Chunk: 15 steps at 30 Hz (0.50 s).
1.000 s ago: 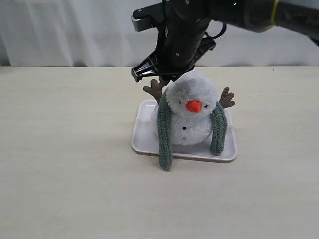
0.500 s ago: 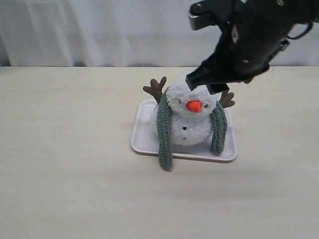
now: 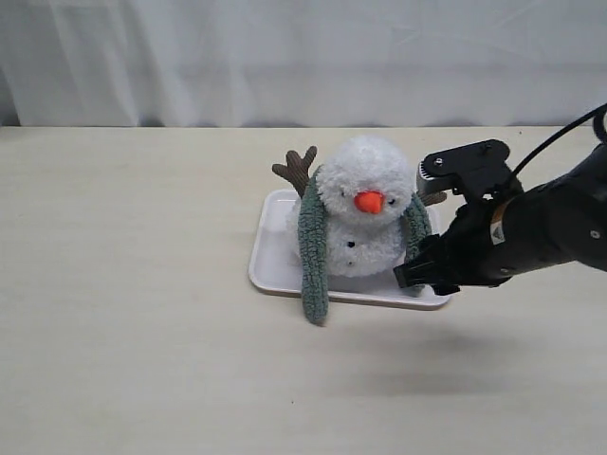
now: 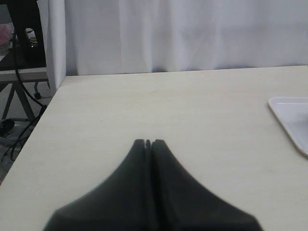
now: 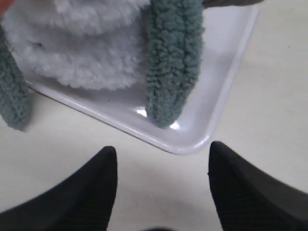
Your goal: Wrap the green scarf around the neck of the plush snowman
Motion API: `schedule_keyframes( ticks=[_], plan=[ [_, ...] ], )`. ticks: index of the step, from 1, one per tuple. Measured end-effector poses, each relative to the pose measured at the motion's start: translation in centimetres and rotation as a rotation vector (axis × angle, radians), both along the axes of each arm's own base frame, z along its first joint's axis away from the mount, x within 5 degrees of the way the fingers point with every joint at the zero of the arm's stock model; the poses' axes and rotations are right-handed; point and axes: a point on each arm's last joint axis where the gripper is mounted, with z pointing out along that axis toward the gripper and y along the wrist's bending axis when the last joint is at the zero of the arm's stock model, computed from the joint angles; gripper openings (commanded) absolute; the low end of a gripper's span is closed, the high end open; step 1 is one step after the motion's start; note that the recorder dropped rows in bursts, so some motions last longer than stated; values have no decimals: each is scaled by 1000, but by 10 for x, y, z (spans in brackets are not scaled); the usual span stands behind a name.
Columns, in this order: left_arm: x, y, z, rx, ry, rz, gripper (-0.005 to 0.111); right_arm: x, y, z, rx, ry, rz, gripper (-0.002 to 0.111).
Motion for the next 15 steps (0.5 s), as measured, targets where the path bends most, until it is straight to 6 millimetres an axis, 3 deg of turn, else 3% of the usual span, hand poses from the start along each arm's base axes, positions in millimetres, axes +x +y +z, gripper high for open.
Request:
schedule_keyframes(
  ticks=[8, 15],
  plan=[
    [0, 0, 0, 0, 0, 0, 0, 19, 14, -30, 58, -55, 60, 54],
    [0, 0, 0, 0, 0, 0, 0, 35, -3, -42, 31, -28, 7, 54]
  ],
)
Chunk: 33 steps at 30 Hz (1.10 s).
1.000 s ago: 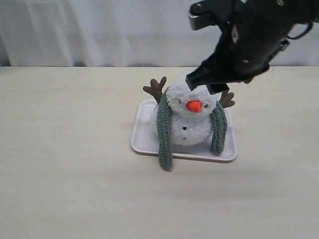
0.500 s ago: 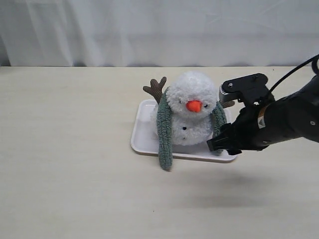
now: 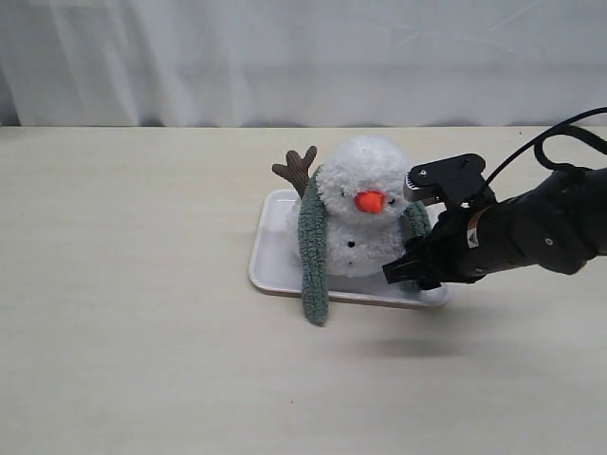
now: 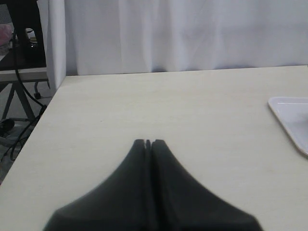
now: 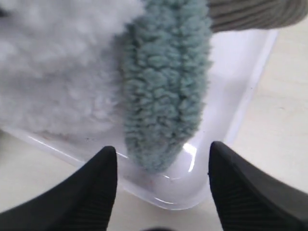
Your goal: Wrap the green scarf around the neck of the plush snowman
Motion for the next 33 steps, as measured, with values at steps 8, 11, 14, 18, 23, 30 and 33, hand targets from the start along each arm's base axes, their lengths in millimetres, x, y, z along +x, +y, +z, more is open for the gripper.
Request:
schedule_keyframes(
  ticks=[8, 11, 14, 18, 23, 30, 33],
  plan=[
    [0, 0, 0, 0, 0, 0, 0, 6, -4, -11, -1, -5, 7, 54],
    [0, 0, 0, 0, 0, 0, 0, 8, -3, -18, -5, -3, 25, 54],
    [0, 0, 0, 0, 0, 0, 0, 8, -2, -21, -14, 0, 41, 45],
    [0, 0, 0, 0, 0, 0, 0, 9, -2, -22, -15, -3, 47, 15],
    [0, 0, 0, 0, 0, 0, 0, 8, -3, -22, -22, 4, 49, 4],
    [0, 0, 0, 0, 0, 0, 0, 0, -10, -4, -77, 35, 32, 4],
    [0, 0, 0, 0, 0, 0, 0, -5, -12, 4, -80, 52, 11, 4]
  ],
)
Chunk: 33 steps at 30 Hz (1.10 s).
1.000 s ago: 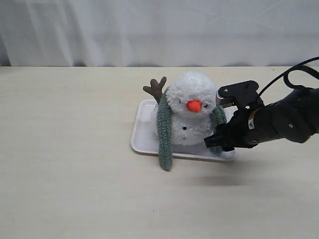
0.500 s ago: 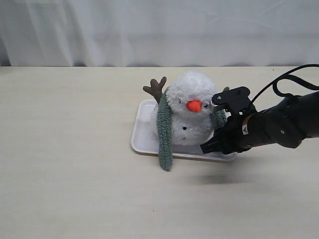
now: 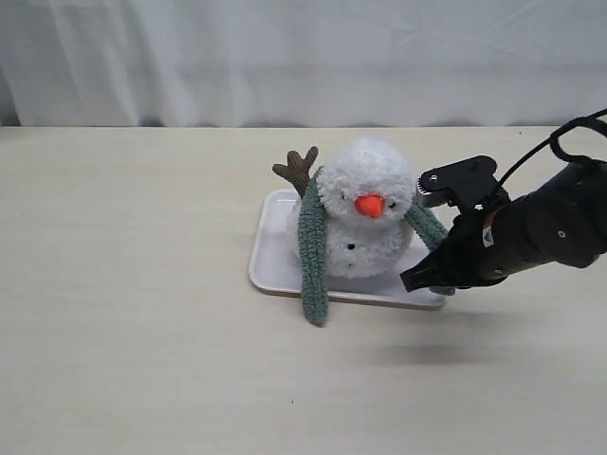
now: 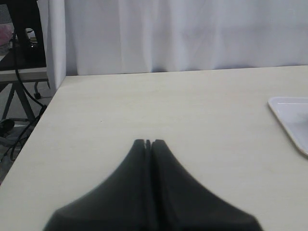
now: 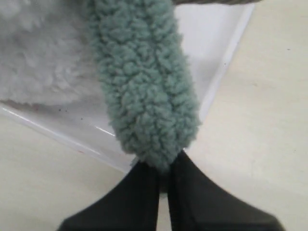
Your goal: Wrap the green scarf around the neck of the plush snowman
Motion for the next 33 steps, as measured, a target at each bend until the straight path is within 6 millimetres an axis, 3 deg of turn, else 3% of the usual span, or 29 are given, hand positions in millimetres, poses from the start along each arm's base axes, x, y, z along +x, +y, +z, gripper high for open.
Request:
schedule_keyframes(
  ticks=[8, 15, 20, 26, 33],
  plan=[
    [0, 0, 0, 0, 0, 0, 0, -20, 13, 19, 153, 119, 94, 4],
    [0, 0, 0, 0, 0, 0, 0, -27, 24, 22, 274, 152, 159, 4],
    [0, 0, 0, 0, 0, 0, 0, -28, 30, 9, 328, 180, 183, 4],
    [0, 0, 0, 0, 0, 0, 0, -20, 32, -30, 307, 251, 165, 4],
    [0, 0, 0, 0, 0, 0, 0, -19, 31, -37, 285, 250, 185, 8]
  ],
)
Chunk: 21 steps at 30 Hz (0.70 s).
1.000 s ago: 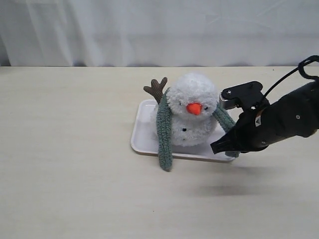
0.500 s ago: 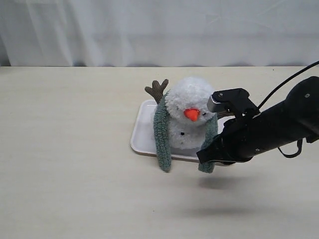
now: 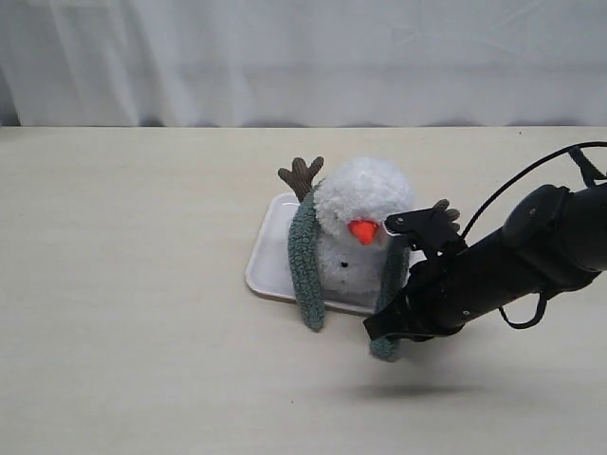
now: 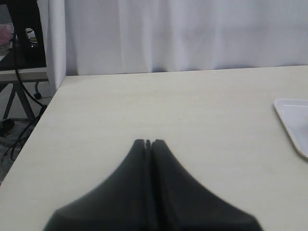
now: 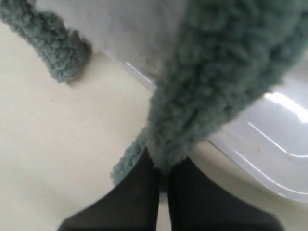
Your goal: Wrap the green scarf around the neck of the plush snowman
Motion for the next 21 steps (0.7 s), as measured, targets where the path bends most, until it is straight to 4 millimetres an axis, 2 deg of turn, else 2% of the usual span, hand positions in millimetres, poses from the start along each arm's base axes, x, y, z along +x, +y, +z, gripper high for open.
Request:
schedule_keyframes(
  ticks=[2, 9, 11, 15, 21],
  plan=[
    [0, 0, 0, 0, 0, 0, 0, 1, 1, 2, 5, -1, 11, 16],
    [0, 0, 0, 0, 0, 0, 0, 8, 8, 12, 50, 11, 52, 55],
    [0, 0, 0, 0, 0, 0, 0, 8, 10, 16, 68, 24, 61, 63],
    [0, 0, 0, 0, 0, 0, 0, 3, 16, 28, 136, 70, 79, 63],
    [0, 0, 0, 0, 0, 0, 0, -9, 23, 32, 225, 196, 136, 63]
  ],
)
